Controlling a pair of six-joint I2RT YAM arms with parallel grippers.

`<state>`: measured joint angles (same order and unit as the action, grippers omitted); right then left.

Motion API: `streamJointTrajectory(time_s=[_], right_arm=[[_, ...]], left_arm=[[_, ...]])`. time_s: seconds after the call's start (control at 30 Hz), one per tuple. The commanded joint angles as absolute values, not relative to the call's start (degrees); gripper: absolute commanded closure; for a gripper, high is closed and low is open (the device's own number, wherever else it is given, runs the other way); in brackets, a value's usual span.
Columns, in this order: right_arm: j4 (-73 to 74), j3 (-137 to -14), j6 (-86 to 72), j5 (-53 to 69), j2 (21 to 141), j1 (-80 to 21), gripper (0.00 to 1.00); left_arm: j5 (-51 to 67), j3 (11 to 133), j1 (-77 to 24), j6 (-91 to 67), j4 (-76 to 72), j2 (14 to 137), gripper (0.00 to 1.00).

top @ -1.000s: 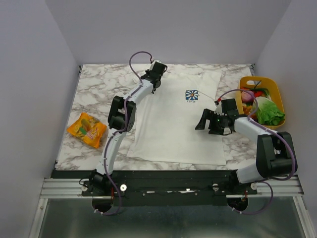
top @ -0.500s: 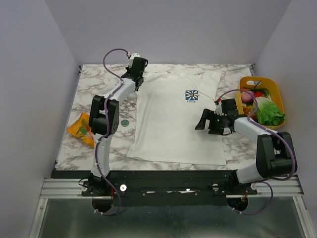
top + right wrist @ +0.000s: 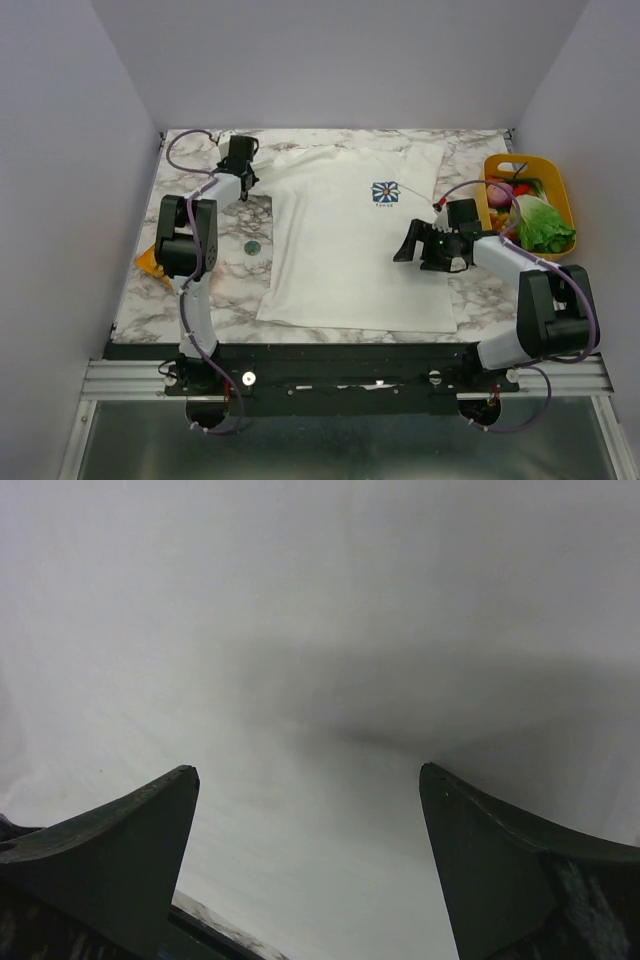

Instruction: Pin the brooch onto the clothing

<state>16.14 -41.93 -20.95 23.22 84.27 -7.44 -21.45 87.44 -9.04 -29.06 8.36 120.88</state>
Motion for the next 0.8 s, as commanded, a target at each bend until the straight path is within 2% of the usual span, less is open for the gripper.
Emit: streamJointTrajectory(time_s=[0.0,0.1,0.13,0.2,0.23,0.3,0.33,0.43,0.53,0.7,0.77], right_arm=[[15.5,-40.6,-20.7,24.0,84.6,-7.6,0.0],[15.4,-40.5,-20.3,24.3,84.4,-7.6,0.0],[15.4,-40.5,-20.1,24.3,84.1,-7.6,0.0],[15.6,-40.6,-20.0,24.3,83.8,-7.6,0.0],[15.6,-40.7,-20.0,24.2,83.3,-7.6,0.0],[15.9,-41.1,-20.0,24.0,82.8,-7.6,0.0],[16.0,-41.3,-20.0,23.9,82.6,-7.6,0.0],[16.5,-43.2,-20.1,23.3,82.1,-7.6,0.0],[17.4,-46.6,-20.7,21.7,82.0,-7.6,0.0],[17.5,-53.9,-21.5,13.8,82.5,-7.6,0.0],[17.3,-58.6,-21.9,8.7,84.2,-7.6,0.0]], left_arm=[[-15.7,83.8,-4.9,-35.0,3.7,117.0,0.84],[-13.7,83.5,-3.2,-36.4,3.1,117.2,0.81],[-12.1,83.7,-2.6,-36.6,2.9,117.4,0.76],[-10.6,84.1,-2.1,-36.8,3.3,118.0,0.59],[-9.9,84.5,-1.9,-37.0,3.5,118.3,0.41],[-8.4,84.6,-1.6,-37.5,2.9,118.4,0.29],[-7.9,84.6,-1.5,-37.7,2.7,118.2,0.19],[-7.0,85.2,-1.4,-38.5,2.3,117.2,0.11],[-6.2,85.3,-1.4,-38.9,1.9,115.5,0.09],[-4.0,83.8,-1.9,-37.4,0.7,111.9,0.08],[-4.8,83.9,-3.0,-35.5,1.3,110.8,0.11]])
